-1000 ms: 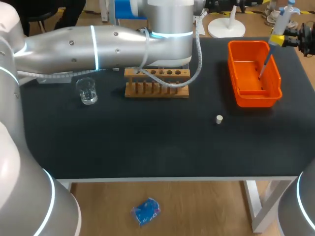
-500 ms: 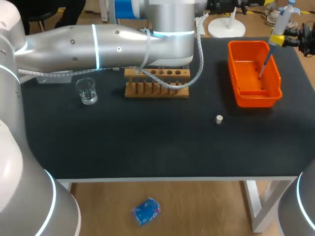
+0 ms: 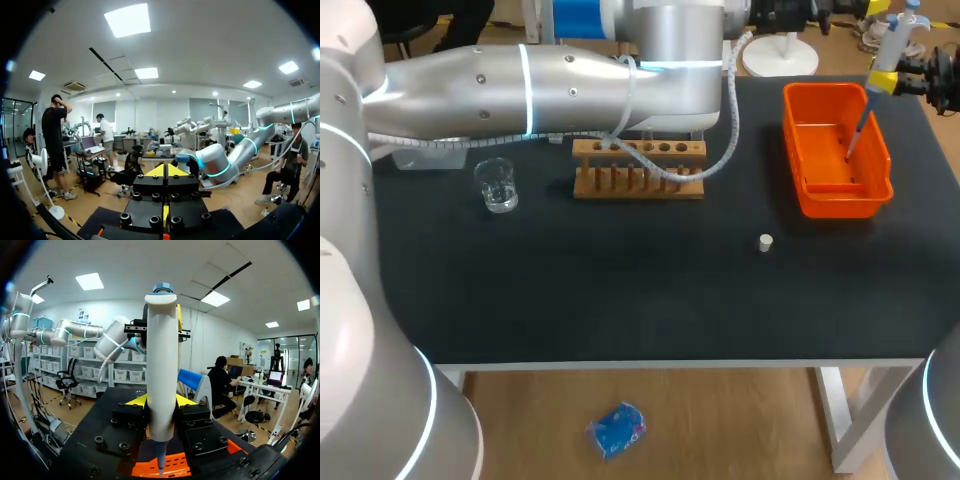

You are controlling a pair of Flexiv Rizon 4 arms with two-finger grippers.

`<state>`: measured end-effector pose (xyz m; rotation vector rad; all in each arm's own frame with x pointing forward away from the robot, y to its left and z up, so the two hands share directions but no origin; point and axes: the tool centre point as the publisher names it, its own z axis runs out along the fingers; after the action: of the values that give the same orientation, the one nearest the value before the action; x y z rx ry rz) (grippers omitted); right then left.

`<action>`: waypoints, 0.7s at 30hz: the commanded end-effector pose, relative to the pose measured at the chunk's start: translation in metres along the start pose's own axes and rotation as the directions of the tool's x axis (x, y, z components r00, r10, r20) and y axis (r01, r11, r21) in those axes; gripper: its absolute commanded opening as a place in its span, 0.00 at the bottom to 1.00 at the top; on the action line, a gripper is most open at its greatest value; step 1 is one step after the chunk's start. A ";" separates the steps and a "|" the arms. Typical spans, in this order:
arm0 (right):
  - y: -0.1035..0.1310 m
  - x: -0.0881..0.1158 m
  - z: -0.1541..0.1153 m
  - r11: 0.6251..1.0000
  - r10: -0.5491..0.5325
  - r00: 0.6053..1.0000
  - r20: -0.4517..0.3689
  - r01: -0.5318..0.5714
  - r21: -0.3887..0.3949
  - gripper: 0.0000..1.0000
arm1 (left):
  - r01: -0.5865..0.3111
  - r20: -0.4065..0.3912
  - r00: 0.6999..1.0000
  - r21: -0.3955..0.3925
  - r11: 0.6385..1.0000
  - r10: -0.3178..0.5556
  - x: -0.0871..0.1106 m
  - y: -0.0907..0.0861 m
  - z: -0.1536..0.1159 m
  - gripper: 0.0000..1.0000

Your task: Invert the test tube, pick up the pipette, mount the tip to pipette, aspirate from beaker and dispense into the tube, eject the tip, return the pipette, and cap with the stopper.

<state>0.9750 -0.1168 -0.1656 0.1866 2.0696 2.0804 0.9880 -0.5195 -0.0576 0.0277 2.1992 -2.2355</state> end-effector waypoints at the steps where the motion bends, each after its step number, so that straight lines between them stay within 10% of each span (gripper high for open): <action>1: 0.000 -0.001 -0.001 1.000 -0.001 1.000 -0.003 0.001 0.000 0.00 | 0.001 0.005 1.000 0.006 1.000 -0.001 0.002 0.002 0.000 0.00; 21: 0.000 -0.001 -0.001 1.000 -0.001 1.000 -0.003 0.001 0.000 0.00 | 0.012 -0.014 1.000 -0.009 1.000 -0.012 0.005 0.006 0.005 0.00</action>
<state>0.9749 -0.1169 -0.1660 0.1868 2.0699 2.0801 0.9812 -0.5227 -0.0626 0.0303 2.2165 -2.2400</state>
